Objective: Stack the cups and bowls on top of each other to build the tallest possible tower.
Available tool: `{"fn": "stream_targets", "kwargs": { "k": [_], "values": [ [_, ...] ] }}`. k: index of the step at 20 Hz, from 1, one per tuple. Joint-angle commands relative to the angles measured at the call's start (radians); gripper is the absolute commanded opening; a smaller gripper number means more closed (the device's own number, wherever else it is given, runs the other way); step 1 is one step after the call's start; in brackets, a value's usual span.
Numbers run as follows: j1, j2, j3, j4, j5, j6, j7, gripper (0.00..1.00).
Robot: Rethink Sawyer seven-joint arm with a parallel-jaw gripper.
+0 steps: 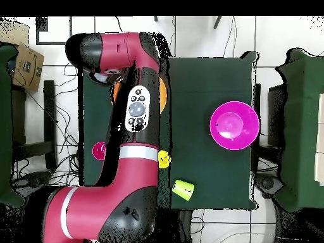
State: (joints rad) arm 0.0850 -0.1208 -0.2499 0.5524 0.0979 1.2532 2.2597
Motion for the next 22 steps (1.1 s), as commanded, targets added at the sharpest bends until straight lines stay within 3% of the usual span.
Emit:
{"fn": "stream_targets", "kwargs": {
  "k": [1,9,14,22],
  "values": [
    [-0.032,0.077,0.062,-0.060,0.009,-0.008,0.115,0.00],
    [-0.019,0.048,0.054,-0.040,0.029,0.019,0.137,0.00],
    [-0.011,-0.050,0.052,0.086,0.035,0.026,0.109,0.00],
    [-0.001,-0.145,0.061,0.185,0.070,0.057,0.094,0.00]
  ]
}}
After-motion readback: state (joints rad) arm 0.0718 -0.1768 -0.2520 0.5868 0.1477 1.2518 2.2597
